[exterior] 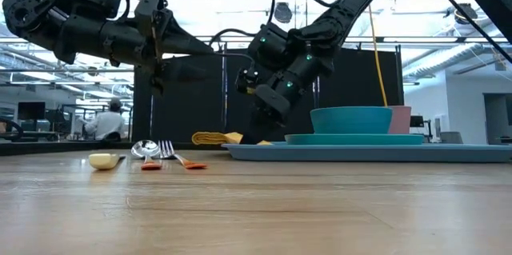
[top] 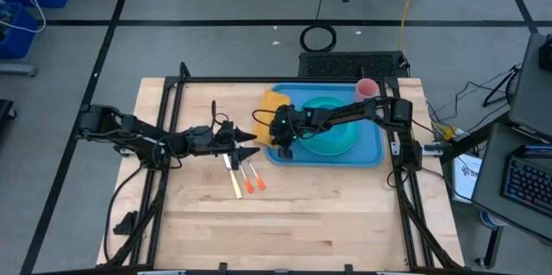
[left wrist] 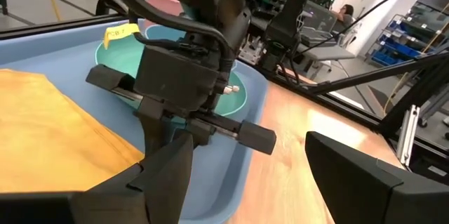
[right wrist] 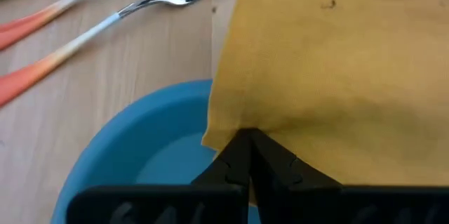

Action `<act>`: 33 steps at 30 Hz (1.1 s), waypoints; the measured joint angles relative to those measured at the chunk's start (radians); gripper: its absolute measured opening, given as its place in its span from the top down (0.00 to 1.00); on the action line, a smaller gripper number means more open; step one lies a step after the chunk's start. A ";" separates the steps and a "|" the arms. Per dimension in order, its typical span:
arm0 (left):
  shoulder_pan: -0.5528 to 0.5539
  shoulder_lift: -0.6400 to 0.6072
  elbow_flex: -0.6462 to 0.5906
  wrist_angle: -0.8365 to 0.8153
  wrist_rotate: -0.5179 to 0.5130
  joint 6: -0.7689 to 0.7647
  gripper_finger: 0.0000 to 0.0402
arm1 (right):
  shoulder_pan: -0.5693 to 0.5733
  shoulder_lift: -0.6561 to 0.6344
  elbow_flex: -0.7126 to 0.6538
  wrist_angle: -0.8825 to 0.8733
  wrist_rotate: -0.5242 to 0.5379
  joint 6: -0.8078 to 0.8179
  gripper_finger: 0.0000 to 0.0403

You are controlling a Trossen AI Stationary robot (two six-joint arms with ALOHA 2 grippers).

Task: Set up tray
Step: Put the orange napkin onto the blue tray

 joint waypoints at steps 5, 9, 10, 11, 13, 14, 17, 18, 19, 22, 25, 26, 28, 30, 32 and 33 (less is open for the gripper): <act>0.000 0.000 0.000 -0.005 0.001 -0.002 0.31 | 0.000 -0.015 0.000 -0.072 0.026 0.034 1.00; -0.004 0.000 0.000 -0.006 0.001 -0.001 0.31 | 0.004 -0.029 0.000 -0.136 0.093 0.044 1.00; -0.006 0.000 0.000 -0.006 0.001 -0.001 0.31 | 0.004 -0.030 0.000 -0.143 0.096 0.045 1.00; -0.007 0.000 0.000 -0.006 0.000 -0.001 0.31 | 0.005 -0.035 0.001 -0.158 0.103 0.046 1.00; -0.008 0.000 0.000 -0.007 -0.010 -0.001 0.31 | 0.005 -0.037 0.000 -0.169 0.108 0.054 1.00; -0.008 0.000 0.000 -0.007 -0.012 -0.001 0.31 | 0.005 -0.037 0.000 -0.170 0.108 0.059 1.00; -0.008 0.000 0.000 -0.010 -0.016 0.000 0.31 | 0.007 -0.042 -0.001 -0.179 0.128 0.065 1.00; -0.008 0.000 0.000 -0.013 -0.016 0.000 0.31 | 0.010 -0.044 -0.001 -0.185 0.149 0.074 1.00; -0.008 0.000 0.000 -0.015 -0.016 0.000 0.31 | 0.011 -0.050 -0.001 -0.195 0.169 0.087 1.00; -0.008 0.000 0.000 -0.023 -0.016 0.000 0.31 | 0.010 -0.074 -0.002 -0.264 0.213 0.114 1.00; -0.008 0.000 0.000 -0.027 -0.016 -0.001 0.31 | 0.014 -0.107 -0.004 -0.309 0.251 0.135 1.00; -0.008 0.000 0.000 -0.028 -0.016 -0.001 0.31 | 0.018 -0.120 -0.006 -0.323 0.265 0.133 1.00; -0.008 0.000 0.000 -0.029 -0.015 -0.001 0.31 | 0.032 -0.151 -0.008 -0.318 0.268 0.110 1.00; -0.008 0.000 0.000 -0.030 -0.015 0.000 0.31 | 0.050 -0.180 -0.005 -0.292 0.266 0.097 1.00; -0.008 0.000 0.000 -0.034 -0.015 -0.001 0.31 | 0.069 -0.202 -0.004 -0.266 0.262 0.083 1.00; -0.008 0.000 0.000 -0.034 -0.015 -0.001 0.31 | 0.078 -0.209 -0.004 -0.256 0.259 0.076 1.00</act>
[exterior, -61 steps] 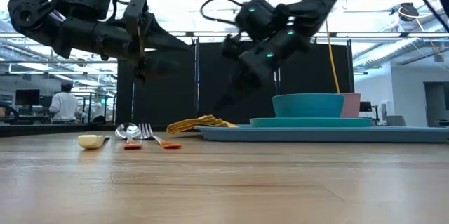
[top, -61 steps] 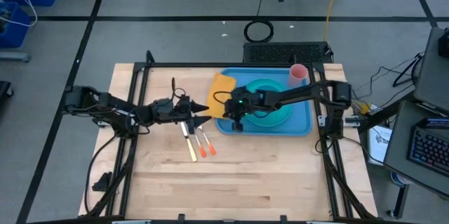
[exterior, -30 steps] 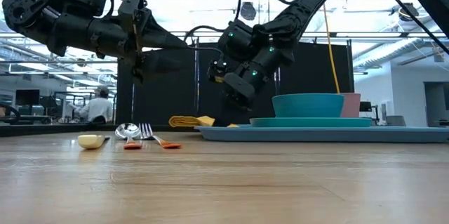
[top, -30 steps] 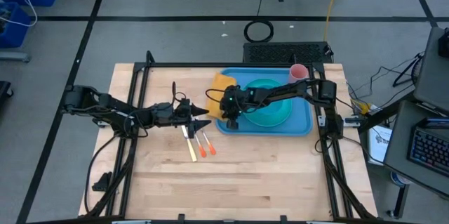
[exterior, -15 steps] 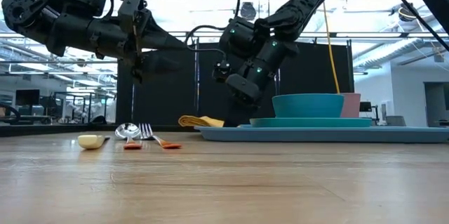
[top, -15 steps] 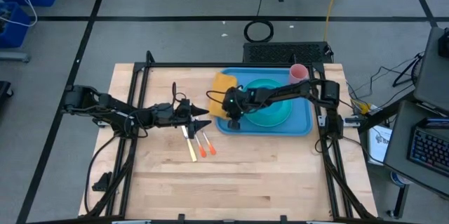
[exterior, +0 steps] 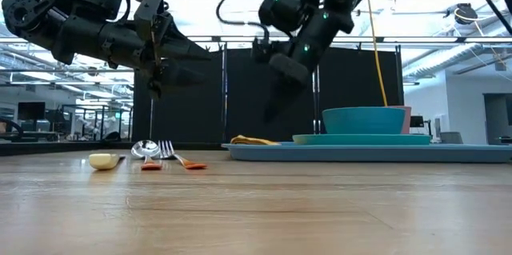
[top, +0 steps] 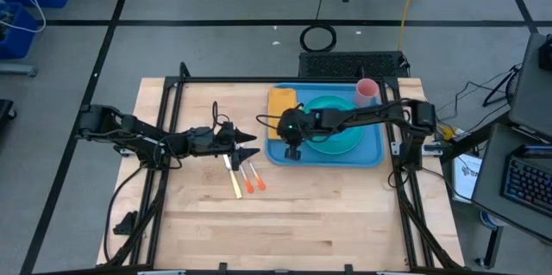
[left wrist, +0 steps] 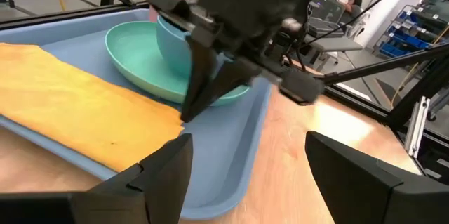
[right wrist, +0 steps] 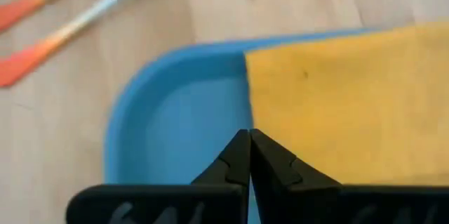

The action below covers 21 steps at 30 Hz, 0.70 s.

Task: Set up tray
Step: Put the orange napkin onto the blue tray

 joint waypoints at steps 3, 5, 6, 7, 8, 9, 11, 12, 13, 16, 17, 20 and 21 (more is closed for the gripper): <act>0.000 0.000 0.000 -0.003 0.000 -0.002 0.31 | 0.022 -0.012 0.000 0.049 0.018 -0.027 1.00; 0.000 0.000 0.000 -0.003 0.000 -0.004 0.31 | 0.024 -0.012 0.000 0.064 0.027 -0.030 1.00; 0.000 0.000 0.000 -0.002 0.000 -0.004 0.31 | 0.021 -0.006 0.000 0.064 0.028 -0.032 1.00; 0.000 0.000 0.000 -0.003 0.000 -0.004 0.31 | 0.015 0.004 0.000 0.068 0.031 -0.034 1.00; 0.000 0.000 0.000 -0.003 0.000 -0.004 0.31 | 0.007 0.013 0.000 0.070 0.041 -0.039 1.00; 0.000 0.000 0.000 -0.002 0.000 -0.004 0.31 | 0.000 0.023 0.000 0.069 0.056 -0.042 1.00; 0.000 0.000 0.000 -0.002 0.000 -0.004 0.31 | -0.018 0.041 0.000 0.090 0.057 -0.045 1.00; 0.000 0.000 0.000 -0.002 0.000 -0.004 0.31 | -0.026 0.052 0.000 0.114 0.057 -0.047 1.00; 0.000 0.000 0.000 -0.002 0.000 -0.004 0.31 | -0.034 0.064 0.000 0.139 0.057 -0.051 1.00; 0.000 0.000 0.000 -0.002 0.000 -0.004 0.31 | -0.054 0.094 0.001 0.161 0.055 -0.057 1.00; 0.000 0.000 0.000 -0.002 0.000 -0.004 0.31 | -0.060 0.102 0.000 0.164 0.055 -0.056 1.00; 0.000 0.000 0.000 -0.002 0.000 -0.004 0.31 | -0.082 0.116 0.000 0.157 0.055 -0.032 1.00; 0.000 0.000 0.000 -0.002 -0.001 -0.002 0.31 | -0.087 0.123 0.000 0.159 0.050 -0.031 1.00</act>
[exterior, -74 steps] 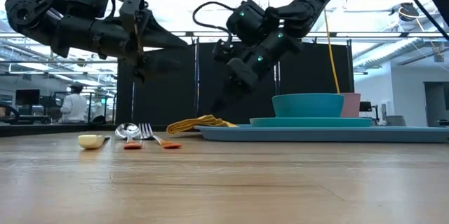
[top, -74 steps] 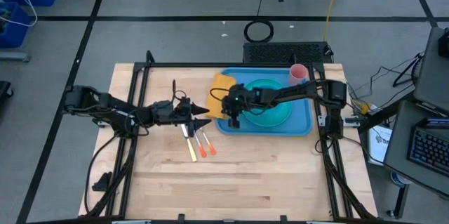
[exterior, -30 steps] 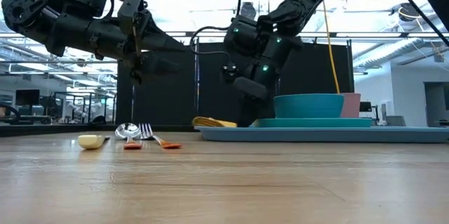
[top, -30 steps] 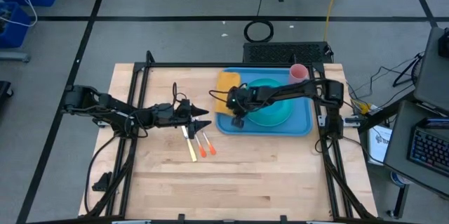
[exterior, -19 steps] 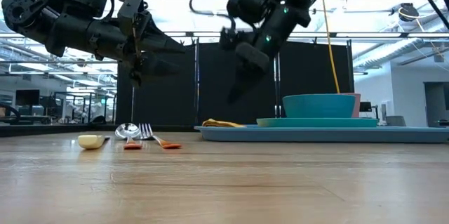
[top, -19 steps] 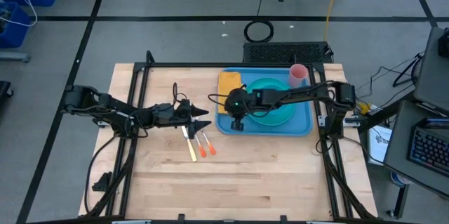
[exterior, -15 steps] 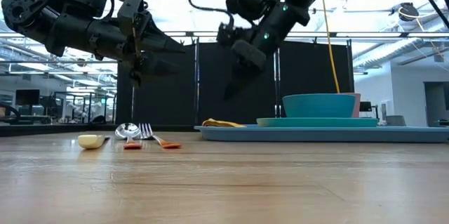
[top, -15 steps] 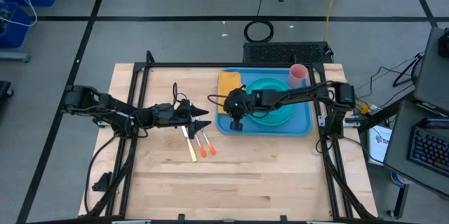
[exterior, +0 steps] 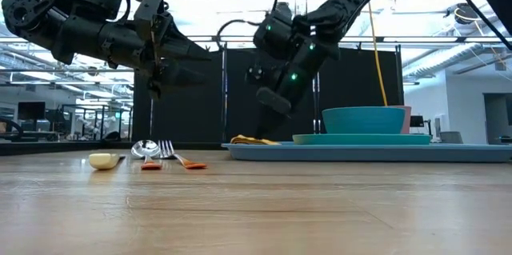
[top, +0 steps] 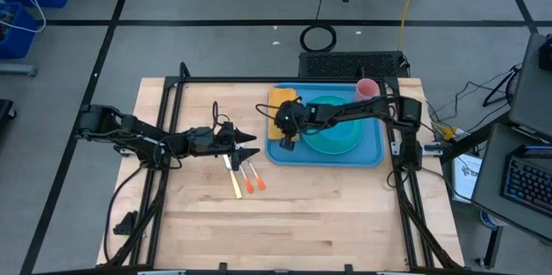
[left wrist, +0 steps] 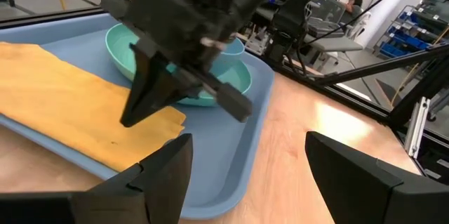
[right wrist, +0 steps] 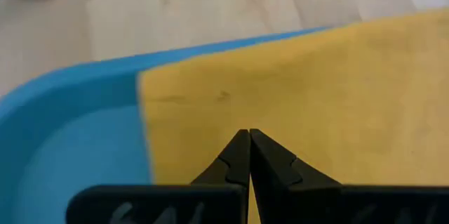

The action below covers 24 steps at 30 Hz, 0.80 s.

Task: Set up tray
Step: Put the orange napkin onto the blue tray

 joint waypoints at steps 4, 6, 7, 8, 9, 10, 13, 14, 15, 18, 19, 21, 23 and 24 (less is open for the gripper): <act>0.000 0.000 0.000 0.000 0.000 0.000 0.31 | -0.021 0.023 0.000 0.000 -0.082 0.017 1.00; 0.000 0.000 0.000 0.000 0.000 -0.001 0.31 | -0.024 0.025 0.000 -0.014 -0.101 0.044 1.00; 0.000 0.000 0.000 0.000 0.000 -0.001 0.31 | -0.024 0.024 0.000 -0.019 -0.101 0.059 1.00; 0.000 0.000 0.000 -0.001 0.000 -0.001 0.31 | -0.024 0.024 0.000 -0.024 -0.101 0.072 1.00; 0.000 0.000 0.000 -0.001 0.000 -0.001 0.31 | -0.024 0.024 0.000 -0.033 -0.100 0.084 1.00; 0.000 0.000 0.000 -0.001 0.000 -0.001 0.31 | -0.022 0.024 0.000 -0.039 -0.099 0.094 1.00; 0.000 0.000 0.000 -0.002 0.000 -0.001 0.31 | -0.016 0.023 0.000 -0.037 -0.099 0.116 1.00; 0.000 0.000 0.000 -0.002 0.000 -0.001 0.31 | -0.015 0.023 0.000 -0.038 -0.104 0.125 1.00; 0.000 0.000 0.000 -0.004 0.000 -0.001 0.31 | -0.013 0.023 0.000 -0.041 -0.116 0.135 1.00; 0.000 0.000 0.000 -0.006 0.000 -0.002 0.31 | -0.005 0.023 0.000 -0.052 -0.127 0.149 1.00; 0.000 0.000 0.000 -0.006 0.000 -0.002 0.31 | -0.002 0.023 0.000 -0.052 -0.126 0.157 1.00; 0.000 0.000 0.000 -0.006 0.000 -0.002 0.31 | 0.003 0.023 0.000 -0.052 -0.128 0.178 1.00; 0.000 0.000 0.000 -0.006 0.000 -0.002 0.31 | 0.009 0.023 0.000 -0.053 -0.131 0.194 1.00; 0.000 0.000 0.000 -0.006 0.000 -0.002 0.31 | 0.012 0.023 0.000 -0.052 -0.140 0.194 1.00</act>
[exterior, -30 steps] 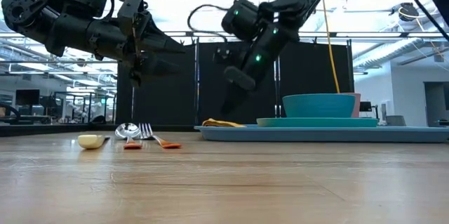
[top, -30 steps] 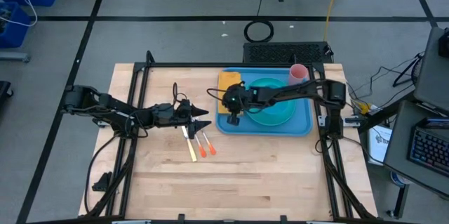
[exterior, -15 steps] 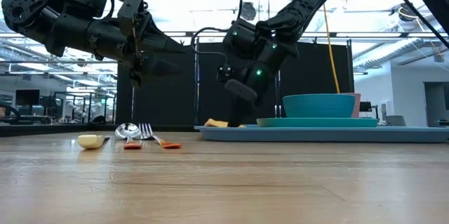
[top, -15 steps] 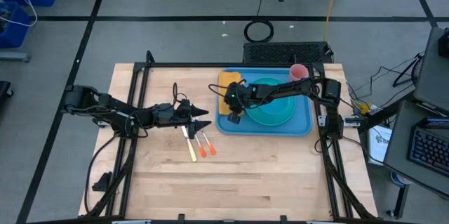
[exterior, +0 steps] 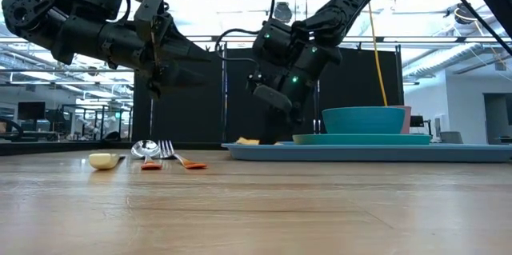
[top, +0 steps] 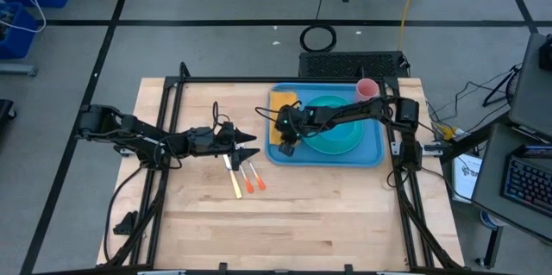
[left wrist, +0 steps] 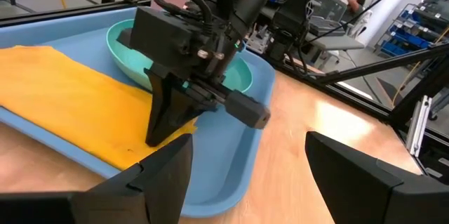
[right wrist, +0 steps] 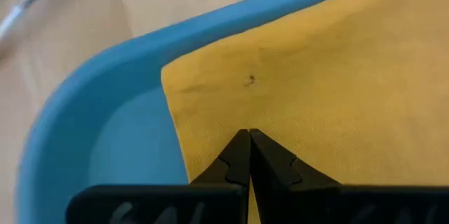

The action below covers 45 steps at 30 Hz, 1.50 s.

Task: Set up tray
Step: Put the orange napkin onto the blue tray, then put the silver fork onto the blue tray

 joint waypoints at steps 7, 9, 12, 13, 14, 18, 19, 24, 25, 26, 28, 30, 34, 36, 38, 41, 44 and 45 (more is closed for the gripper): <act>0.000 0.000 0.000 0.000 0.000 0.000 0.31 | 0.010 0.000 0.000 0.003 -0.064 0.030 1.00; 0.000 0.000 0.000 0.000 0.000 0.000 0.31 | 0.011 0.000 0.000 -0.003 -0.063 0.036 1.00; 0.000 0.000 0.000 -0.001 0.000 0.000 0.31 | 0.011 -0.001 0.001 -0.019 -0.064 0.048 1.00; 0.000 0.000 0.000 -0.001 0.000 0.000 0.31 | 0.011 -0.001 0.001 -0.023 -0.065 0.049 1.00; 0.000 0.000 0.000 -0.001 0.000 0.000 0.31 | 0.011 -0.001 0.001 -0.026 -0.065 0.049 1.00; 0.000 0.000 0.000 -0.001 0.000 0.000 0.31 | 0.011 -0.001 0.001 -0.031 -0.084 0.053 1.00; 0.000 0.000 0.000 -0.001 0.000 0.000 0.31 | 0.011 -0.001 0.001 -0.030 -0.087 0.052 1.00; 0.000 0.000 0.000 -0.002 0.000 0.000 0.31 | 0.015 -0.014 0.001 -0.015 -0.088 0.031 1.00; 0.000 0.000 0.000 -0.002 0.000 0.000 0.31 | 0.017 -0.023 0.001 -0.024 -0.088 0.030 1.00; -0.002 0.000 0.000 -0.003 0.000 0.000 0.31 | 0.021 -0.032 0.000 -0.030 -0.086 0.030 1.00; -0.004 0.000 0.000 -0.005 -0.002 0.001 0.31 | 0.030 -0.052 0.000 -0.022 -0.085 0.019 1.00; -0.006 0.000 0.000 -0.008 -0.007 0.003 0.31 | 0.041 -0.072 0.000 -0.023 -0.084 -0.002 1.00; -0.006 0.000 0.000 -0.009 -0.008 0.002 0.31 | 0.070 -0.107 0.000 -0.004 -0.082 -0.025 0.96; -0.006 0.000 0.000 -0.010 -0.009 0.003 0.31 | 0.091 -0.123 0.000 0.026 -0.061 -0.039 0.92; -0.006 0.000 0.000 -0.010 -0.008 0.003 0.31 | 0.110 -0.142 0.001 0.030 -0.036 -0.059 0.87; -0.006 0.000 0.000 -0.017 -0.009 0.003 0.31 | 0.132 -0.179 0.000 0.038 -0.035 -0.087 0.79; -0.006 0.000 0.000 -0.017 -0.008 0.003 0.31 | 0.153 -0.231 -0.002 0.042 -0.036 -0.094 0.71; -0.008 0.000 0.000 -0.018 -0.008 0.003 0.31 | 0.161 -0.253 -0.011 0.044 -0.037 -0.097 0.69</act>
